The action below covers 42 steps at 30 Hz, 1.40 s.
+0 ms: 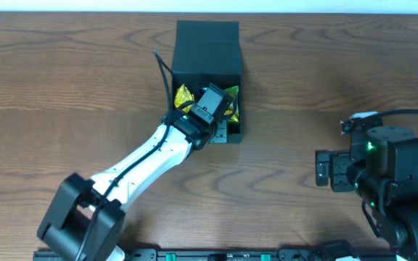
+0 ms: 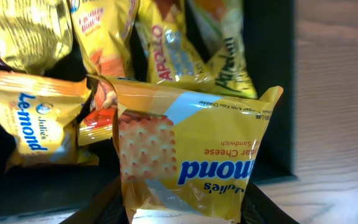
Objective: Pack container
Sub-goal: 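Lower the Le-mond packet into the front of the box, then release the packet and press it down into the box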
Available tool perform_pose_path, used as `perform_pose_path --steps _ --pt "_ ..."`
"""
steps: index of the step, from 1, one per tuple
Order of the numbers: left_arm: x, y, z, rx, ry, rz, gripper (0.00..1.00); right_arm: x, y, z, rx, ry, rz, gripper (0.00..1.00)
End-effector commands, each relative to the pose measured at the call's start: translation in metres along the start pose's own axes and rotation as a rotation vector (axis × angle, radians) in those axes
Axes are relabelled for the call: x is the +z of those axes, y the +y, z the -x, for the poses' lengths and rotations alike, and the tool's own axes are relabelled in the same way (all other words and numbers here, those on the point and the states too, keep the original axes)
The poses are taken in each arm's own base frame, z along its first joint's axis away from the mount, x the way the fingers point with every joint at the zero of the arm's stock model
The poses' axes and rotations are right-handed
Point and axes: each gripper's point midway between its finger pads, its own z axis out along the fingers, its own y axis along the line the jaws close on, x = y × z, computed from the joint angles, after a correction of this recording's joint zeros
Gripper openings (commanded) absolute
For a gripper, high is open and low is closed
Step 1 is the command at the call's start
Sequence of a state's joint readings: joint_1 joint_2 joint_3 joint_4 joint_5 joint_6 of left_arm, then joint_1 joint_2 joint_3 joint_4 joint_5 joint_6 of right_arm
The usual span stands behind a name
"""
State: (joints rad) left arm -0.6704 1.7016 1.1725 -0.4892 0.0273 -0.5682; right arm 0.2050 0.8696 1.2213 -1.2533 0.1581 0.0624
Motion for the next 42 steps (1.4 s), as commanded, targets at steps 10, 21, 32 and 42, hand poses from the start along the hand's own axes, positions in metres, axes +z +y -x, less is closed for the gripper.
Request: perform_pose_path --steps 10,21,32,42 --pt "0.007 -0.007 0.01 -0.017 -0.027 -0.017 0.43 -0.001 -0.002 0.0 -0.014 -0.003 -0.011 0.99" --pt "0.007 -0.009 0.007 -0.004 -0.011 -0.03 0.55 -0.001 -0.002 0.0 -0.014 -0.003 -0.011 0.99" --pt "0.007 -0.01 0.006 -0.005 -0.006 -0.037 0.61 -0.001 -0.002 0.0 -0.014 -0.003 -0.011 0.99" --pt "0.007 -0.013 0.005 0.075 0.004 -0.057 0.64 -0.001 -0.002 0.0 -0.014 -0.003 -0.011 0.99"
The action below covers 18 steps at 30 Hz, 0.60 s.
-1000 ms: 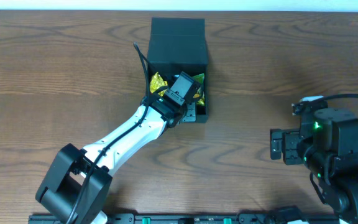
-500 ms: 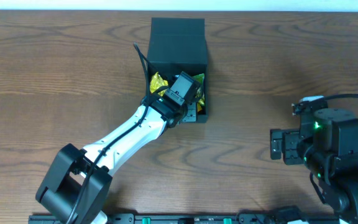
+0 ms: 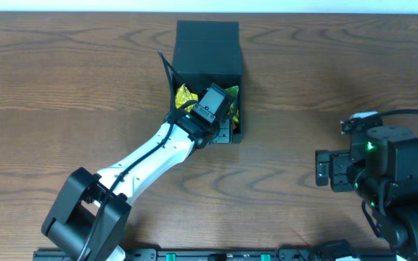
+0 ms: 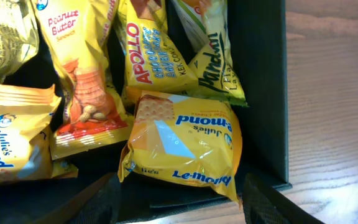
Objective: Pack container
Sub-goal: 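Release the packet and press it down into the box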
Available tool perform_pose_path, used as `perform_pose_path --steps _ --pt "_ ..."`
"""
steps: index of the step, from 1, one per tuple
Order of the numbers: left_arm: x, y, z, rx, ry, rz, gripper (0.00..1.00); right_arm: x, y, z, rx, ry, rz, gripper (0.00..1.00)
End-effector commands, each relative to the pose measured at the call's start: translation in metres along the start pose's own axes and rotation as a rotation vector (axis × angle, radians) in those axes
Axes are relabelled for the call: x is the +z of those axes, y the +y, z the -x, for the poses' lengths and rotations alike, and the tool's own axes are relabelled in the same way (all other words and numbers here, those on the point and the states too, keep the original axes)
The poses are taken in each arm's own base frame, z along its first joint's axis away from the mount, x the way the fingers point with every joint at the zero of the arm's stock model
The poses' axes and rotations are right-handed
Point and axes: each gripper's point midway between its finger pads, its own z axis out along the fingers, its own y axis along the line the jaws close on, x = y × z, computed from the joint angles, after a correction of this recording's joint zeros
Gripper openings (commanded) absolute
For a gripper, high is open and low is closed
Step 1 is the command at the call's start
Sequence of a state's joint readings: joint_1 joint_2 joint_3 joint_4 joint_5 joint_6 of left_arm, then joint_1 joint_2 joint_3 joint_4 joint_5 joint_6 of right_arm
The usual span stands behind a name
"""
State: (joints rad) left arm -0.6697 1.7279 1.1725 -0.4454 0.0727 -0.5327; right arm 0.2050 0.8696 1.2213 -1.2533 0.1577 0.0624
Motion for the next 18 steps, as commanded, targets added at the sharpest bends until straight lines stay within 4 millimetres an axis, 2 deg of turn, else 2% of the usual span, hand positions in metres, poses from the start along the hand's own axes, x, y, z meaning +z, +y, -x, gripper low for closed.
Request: perform_pose_path --steps 1,13,18 --pt "-0.002 -0.004 0.006 0.044 -0.008 -0.01 0.64 -0.001 -0.002 0.0 -0.014 -0.003 -0.011 0.99" --pt "-0.016 -0.015 0.022 0.122 -0.031 -0.02 0.71 -0.001 -0.002 0.0 -0.014 -0.003 -0.011 0.99" --pt "-0.017 -0.014 0.02 0.136 -0.022 -0.015 0.7 -0.001 -0.002 0.0 -0.014 -0.003 -0.011 0.99"
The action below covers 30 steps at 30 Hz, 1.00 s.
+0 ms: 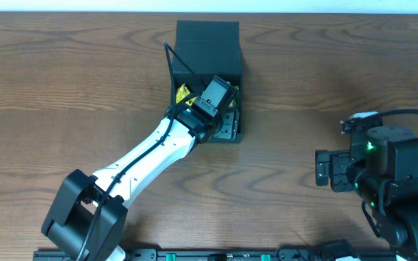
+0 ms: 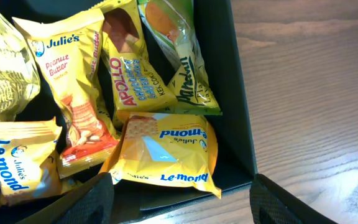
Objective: Pack container
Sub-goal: 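Release the packet and press it down into the box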
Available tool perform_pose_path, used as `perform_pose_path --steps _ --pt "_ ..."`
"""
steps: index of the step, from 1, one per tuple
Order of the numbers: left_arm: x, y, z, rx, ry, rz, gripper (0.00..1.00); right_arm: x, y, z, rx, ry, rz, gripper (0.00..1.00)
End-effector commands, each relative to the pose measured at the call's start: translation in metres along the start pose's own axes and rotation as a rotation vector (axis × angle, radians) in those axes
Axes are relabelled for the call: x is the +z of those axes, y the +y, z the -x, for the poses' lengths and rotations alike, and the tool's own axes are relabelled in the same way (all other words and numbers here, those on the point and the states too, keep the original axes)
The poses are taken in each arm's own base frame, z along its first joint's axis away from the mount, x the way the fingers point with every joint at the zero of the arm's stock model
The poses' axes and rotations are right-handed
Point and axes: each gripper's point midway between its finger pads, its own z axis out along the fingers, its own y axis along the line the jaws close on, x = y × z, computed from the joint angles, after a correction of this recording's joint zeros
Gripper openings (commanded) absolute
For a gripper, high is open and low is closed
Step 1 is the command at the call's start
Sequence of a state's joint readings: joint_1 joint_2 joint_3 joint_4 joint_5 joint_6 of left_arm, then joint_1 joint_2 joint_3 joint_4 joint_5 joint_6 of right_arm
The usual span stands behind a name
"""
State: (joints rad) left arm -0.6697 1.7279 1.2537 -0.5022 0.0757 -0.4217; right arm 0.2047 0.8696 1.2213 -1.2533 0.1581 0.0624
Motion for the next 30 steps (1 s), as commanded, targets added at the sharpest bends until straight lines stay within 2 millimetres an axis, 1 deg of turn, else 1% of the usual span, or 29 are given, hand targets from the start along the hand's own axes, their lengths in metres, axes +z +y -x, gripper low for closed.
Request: perform_pose_path --steps 1,3,6,8,9,13,17,22,27,30 --pt "-0.002 -0.001 0.004 0.025 -0.001 0.001 0.67 -0.001 -0.002 0.0 -0.015 -0.003 -0.01 0.99" --pt "-0.002 -0.001 0.003 0.025 0.002 0.002 0.48 -0.001 -0.002 0.0 -0.015 -0.003 -0.01 0.99" --pt "-0.002 -0.001 0.002 0.024 0.005 0.002 0.26 -0.001 -0.002 0.0 -0.015 -0.003 -0.01 0.99" --pt "-0.002 -0.001 0.002 0.024 0.006 0.003 0.09 -0.001 -0.002 0.0 -0.015 -0.003 -0.01 0.99" --pt "-0.002 0.0 0.002 0.024 0.007 0.003 0.06 -0.001 -0.002 0.0 -0.015 -0.003 -0.01 0.99" --pt "-0.002 0.0 0.0 0.024 0.013 0.007 0.06 -0.001 -0.002 0.0 -0.015 -0.003 -0.01 0.99" --pt "-0.002 0.004 -0.007 0.023 0.044 0.022 0.06 -0.001 -0.002 0.0 -0.014 -0.003 -0.011 0.99" --pt "-0.002 0.005 -0.01 0.023 0.056 0.025 0.05 -0.001 -0.002 0.0 -0.014 -0.003 -0.011 0.99" --pt "0.006 0.001 -0.018 0.022 0.095 -0.003 0.06 -0.001 -0.002 0.0 -0.015 -0.003 -0.01 0.99" --pt "0.014 0.003 -0.021 0.021 0.111 0.004 0.05 -0.001 -0.002 0.0 -0.015 -0.003 -0.01 0.99"
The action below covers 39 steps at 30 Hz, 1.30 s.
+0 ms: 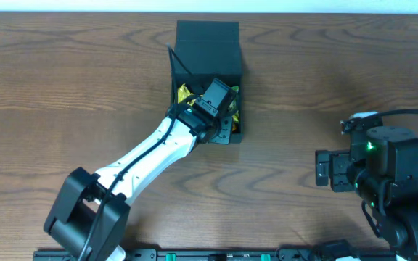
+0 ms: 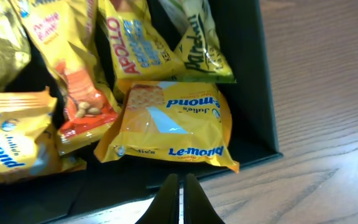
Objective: Pack container
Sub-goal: 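Release the packet and press it down into the box, then raise the left gripper out of the box and move it left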
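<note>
A black container [image 1: 207, 43] stands at the table's far middle, with its open part [image 2: 253, 74] holding several yellow snack packs. A Lemond cheese sandwich pack [image 2: 173, 124] lies flat near the front right corner. Beside it are an Apollo pack [image 2: 132, 40], a Pandan pack [image 2: 201, 53], a peanut butter pack [image 2: 67, 68] and a second Lemond pack [image 2: 8, 143]. My left gripper [image 2: 180, 180] hangs over the container's front edge [image 1: 222, 119], shut with nothing between its fingers. My right gripper [image 1: 325, 168] rests at the right, away from the container.
The wooden table [image 1: 64, 80] stretches bare to both sides of the container. The right arm's body [image 1: 387, 174] occupies the near right corner. The left arm [image 1: 144, 159] runs diagonally from the near left edge to the container.
My left gripper's fingers stood wide apart above the container; now they are shut together on nothing, a little closer to the front edge. The packs have not moved.
My left gripper first held the Lemond cheese sandwich pack over the container. Then the pack lay among the others and the fingers were open. After that the gripper stood higher, still open, and now it is shut and empty. The right arm stayed still.
</note>
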Available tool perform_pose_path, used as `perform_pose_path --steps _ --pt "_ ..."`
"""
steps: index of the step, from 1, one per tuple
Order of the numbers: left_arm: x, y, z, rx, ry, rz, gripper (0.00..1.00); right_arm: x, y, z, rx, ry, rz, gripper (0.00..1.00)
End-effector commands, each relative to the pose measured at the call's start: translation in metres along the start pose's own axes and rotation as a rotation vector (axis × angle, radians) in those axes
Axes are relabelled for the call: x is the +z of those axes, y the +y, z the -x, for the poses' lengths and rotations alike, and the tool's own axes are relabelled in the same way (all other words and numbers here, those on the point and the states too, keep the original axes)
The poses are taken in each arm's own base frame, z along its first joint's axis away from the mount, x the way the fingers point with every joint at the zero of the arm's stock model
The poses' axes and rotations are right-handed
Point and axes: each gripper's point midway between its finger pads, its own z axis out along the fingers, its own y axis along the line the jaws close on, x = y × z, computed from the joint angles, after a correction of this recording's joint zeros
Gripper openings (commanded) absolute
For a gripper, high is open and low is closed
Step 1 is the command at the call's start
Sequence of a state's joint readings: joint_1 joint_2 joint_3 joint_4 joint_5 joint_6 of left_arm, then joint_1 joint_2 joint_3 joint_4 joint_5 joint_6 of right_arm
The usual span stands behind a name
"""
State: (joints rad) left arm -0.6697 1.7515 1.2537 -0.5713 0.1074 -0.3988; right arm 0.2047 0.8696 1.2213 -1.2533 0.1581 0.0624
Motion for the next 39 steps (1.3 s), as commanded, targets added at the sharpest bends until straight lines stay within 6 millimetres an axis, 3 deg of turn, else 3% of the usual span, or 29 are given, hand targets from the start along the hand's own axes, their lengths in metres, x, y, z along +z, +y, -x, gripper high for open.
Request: perform_pose_path --steps 1,7,25,32,39 --pt "0.009 -0.003 0.001 0.002 0.018 -0.009 0.05 -0.001 -0.002 0.0 -0.014 -0.003 -0.011 0.99" --pt "0.02 -0.003 0.004 0.002 0.013 -0.011 0.06 -0.001 -0.002 0.0 -0.015 -0.003 -0.01 0.99" --pt "0.015 -0.007 0.01 0.002 -0.004 -0.02 0.05 -0.001 -0.002 0.0 -0.015 -0.003 -0.01 0.99" --pt "-0.022 -0.009 0.029 0.004 -0.057 0.009 0.06 -0.001 -0.002 0.0 -0.015 -0.003 -0.01 0.99" --pt "-0.083 -0.006 0.058 0.006 -0.232 0.038 0.06 -0.001 -0.002 0.0 -0.014 -0.003 -0.011 0.99"
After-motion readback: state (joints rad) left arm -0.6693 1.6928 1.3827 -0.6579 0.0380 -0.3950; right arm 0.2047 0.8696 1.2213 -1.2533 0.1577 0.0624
